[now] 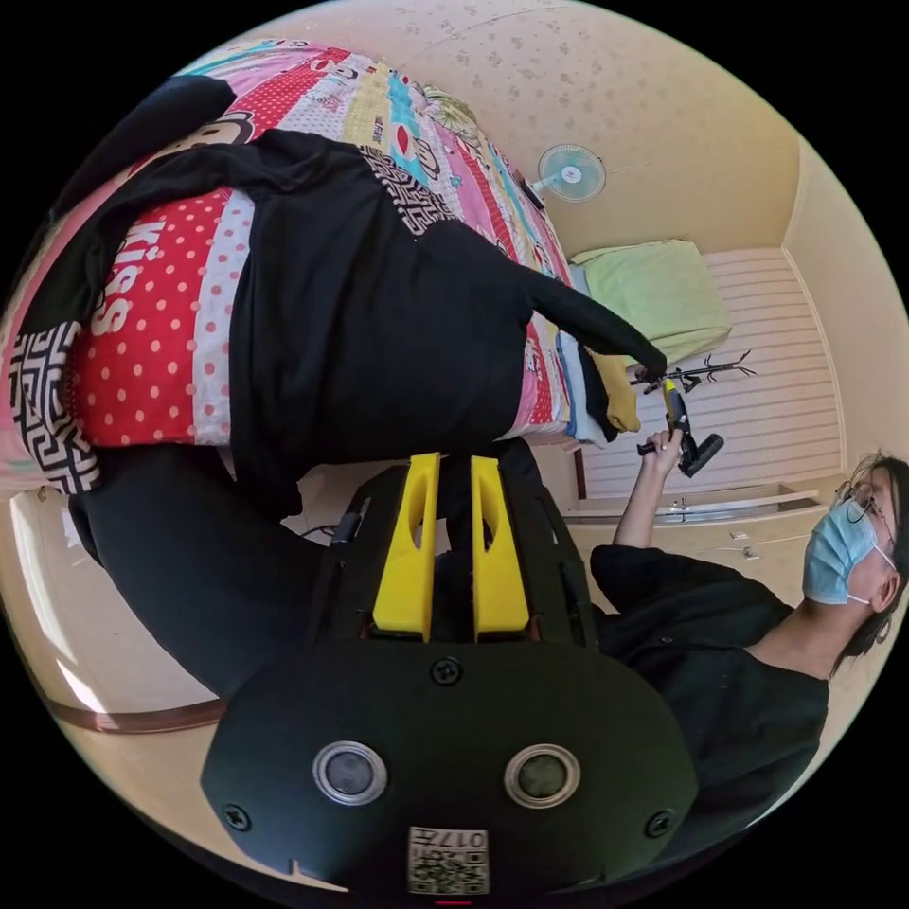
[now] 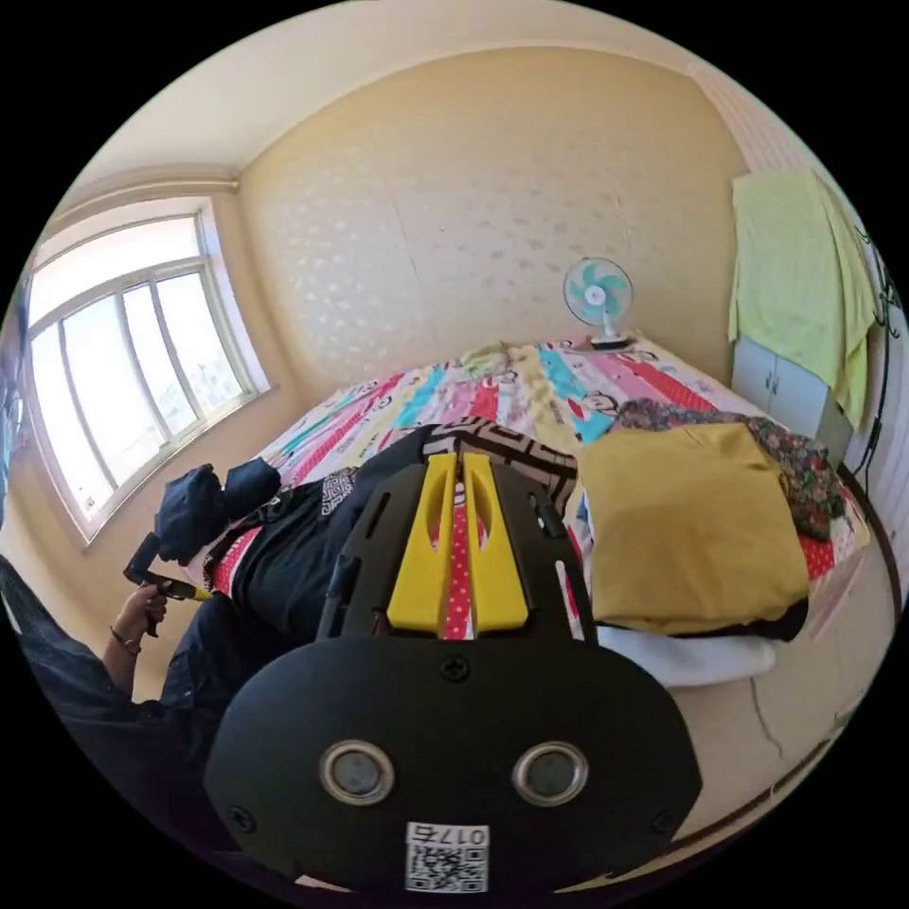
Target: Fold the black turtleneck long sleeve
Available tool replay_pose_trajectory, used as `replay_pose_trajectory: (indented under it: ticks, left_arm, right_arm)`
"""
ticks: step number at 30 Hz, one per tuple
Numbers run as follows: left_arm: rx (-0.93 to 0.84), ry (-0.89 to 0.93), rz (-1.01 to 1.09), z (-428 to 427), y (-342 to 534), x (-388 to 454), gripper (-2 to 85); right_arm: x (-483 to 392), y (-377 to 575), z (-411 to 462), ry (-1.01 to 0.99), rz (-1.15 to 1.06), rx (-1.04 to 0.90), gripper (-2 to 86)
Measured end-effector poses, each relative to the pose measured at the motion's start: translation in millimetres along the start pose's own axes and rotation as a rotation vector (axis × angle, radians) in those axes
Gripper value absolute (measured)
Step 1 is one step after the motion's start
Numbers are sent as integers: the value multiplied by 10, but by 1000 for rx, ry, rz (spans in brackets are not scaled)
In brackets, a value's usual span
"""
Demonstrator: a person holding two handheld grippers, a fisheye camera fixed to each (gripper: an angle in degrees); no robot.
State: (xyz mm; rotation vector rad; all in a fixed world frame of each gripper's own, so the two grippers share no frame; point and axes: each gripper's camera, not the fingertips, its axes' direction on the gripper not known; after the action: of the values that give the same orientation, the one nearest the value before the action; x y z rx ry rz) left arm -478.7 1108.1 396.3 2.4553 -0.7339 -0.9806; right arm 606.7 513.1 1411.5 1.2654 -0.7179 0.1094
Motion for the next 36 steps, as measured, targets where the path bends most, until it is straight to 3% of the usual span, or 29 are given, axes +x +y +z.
replay_pose_trajectory:
  ticks: [3,5,7,11,14,17,20,23,27,30,32,35,36]
  left_arm:
    - [-38,8,-14,100,-16,-77,64]
    - [-53,24,-24,104,-19,-127,64]
    - [-59,28,-29,64,-13,-159,64]
    - [-41,-13,-51,-64,0,-248,64]
    - [-28,20,-56,-77,-36,-313,65]
    - [-30,42,-32,-26,-90,-293,65]
    - [-51,27,-5,47,-115,-243,65]
    - [-59,19,-1,39,-106,-251,65]
    - [-2,57,20,-72,-101,-290,65]
    - [-4,75,53,46,-193,-291,75]
    - [-12,101,82,193,-282,-266,83]
    - [-41,167,141,480,-479,-188,87]
    - [-44,192,164,565,-560,-152,88]
  right_arm:
    - [546,519,600,173,236,-285,12]
    - [812,864,808,72,386,-422,11]
    - [889,1145,753,-54,458,-376,12]
    - [965,1427,563,-9,567,-327,28]
    - [888,1297,500,-38,478,-245,69]
    - [777,1046,673,106,348,-295,101]
    - [706,920,993,269,203,-346,67]
    - [592,677,1116,136,157,-404,29]
    - [288,-126,311,111,46,-93,20]
    - [588,-497,-178,32,28,139,17]
    - [1026,-567,-78,19,113,80,17]
    - [1889,-233,460,110,452,-196,15]
    - [2050,-70,445,-32,513,-115,14]
